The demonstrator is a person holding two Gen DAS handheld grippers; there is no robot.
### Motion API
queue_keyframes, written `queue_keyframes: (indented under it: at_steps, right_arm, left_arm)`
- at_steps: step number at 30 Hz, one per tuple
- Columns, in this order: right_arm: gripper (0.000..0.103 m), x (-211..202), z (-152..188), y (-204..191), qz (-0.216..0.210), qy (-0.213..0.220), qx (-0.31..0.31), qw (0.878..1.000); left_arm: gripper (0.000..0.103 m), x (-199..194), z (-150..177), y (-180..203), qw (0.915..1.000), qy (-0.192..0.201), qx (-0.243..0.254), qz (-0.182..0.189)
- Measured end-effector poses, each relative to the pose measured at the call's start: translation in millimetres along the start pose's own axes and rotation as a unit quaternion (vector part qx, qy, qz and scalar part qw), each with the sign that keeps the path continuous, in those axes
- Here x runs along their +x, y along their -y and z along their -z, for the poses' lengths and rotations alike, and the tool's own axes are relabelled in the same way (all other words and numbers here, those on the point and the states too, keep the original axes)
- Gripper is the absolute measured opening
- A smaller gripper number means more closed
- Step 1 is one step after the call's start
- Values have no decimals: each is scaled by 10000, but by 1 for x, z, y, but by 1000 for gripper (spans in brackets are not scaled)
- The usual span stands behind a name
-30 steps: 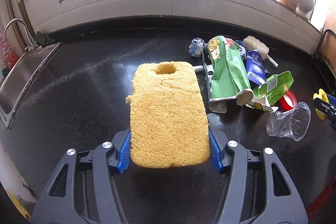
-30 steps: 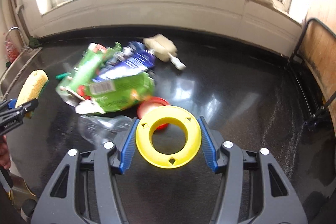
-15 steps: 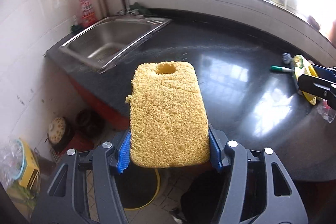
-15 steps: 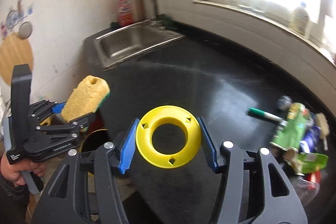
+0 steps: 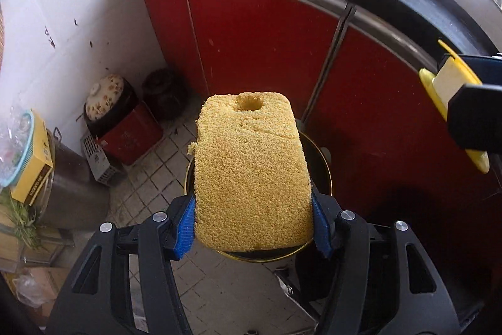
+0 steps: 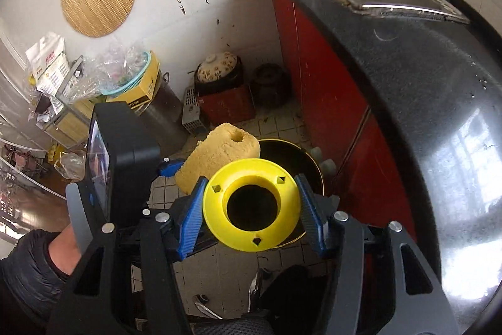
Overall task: Collect trash
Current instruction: 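Carry sponge and tape ring to the black bin and open both tools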
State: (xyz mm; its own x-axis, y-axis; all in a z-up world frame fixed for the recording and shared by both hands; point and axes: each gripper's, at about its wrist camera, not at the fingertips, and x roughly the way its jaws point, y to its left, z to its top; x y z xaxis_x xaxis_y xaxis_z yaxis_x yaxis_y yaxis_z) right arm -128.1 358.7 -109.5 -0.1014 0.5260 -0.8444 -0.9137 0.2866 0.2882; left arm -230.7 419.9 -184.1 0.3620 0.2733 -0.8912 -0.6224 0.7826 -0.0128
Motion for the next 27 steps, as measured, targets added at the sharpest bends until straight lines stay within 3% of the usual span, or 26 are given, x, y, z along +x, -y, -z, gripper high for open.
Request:
queue_keyframes:
  at_steps: [4,10,11,12,13,14,17,22,27]
  right_arm:
    - [55,34,-3,13,58,-376,88,9992]
    - [55,52,-7,16,75,-433,160,9989]
    - [60,54,-9,17,83,-421,197,9989]
    - [65,55,-12,19,40,-406,268,9988]
    - [74,54,-13,21,-10,-373,337,9987]
    - [76,53,-14,24,-17,-344,370,9987]
    - [77,52,-17,24,8,-316,331,9990]
    - [81,35,-15,24,36,-164,291,9994]
    - [83,-20,-4,27,346,304,234,9987]
  left_arm:
    - [59,33,16,-6,9997,-212,-33,111]
    - [60,42,18,-10,9993,-201,-95,309]
    - [64,42,17,-11,9992,-185,-101,333]
    - [77,41,17,-11,9992,-190,-81,336]
    - [85,41,16,-10,9995,-156,-40,270]
    - [90,39,16,-11,9998,-61,2,185]
    - [90,39,15,-13,9999,-51,23,87]
    - [90,24,10,-22,9997,22,-216,119]
    - [90,-17,-8,-6,9991,350,-154,180]
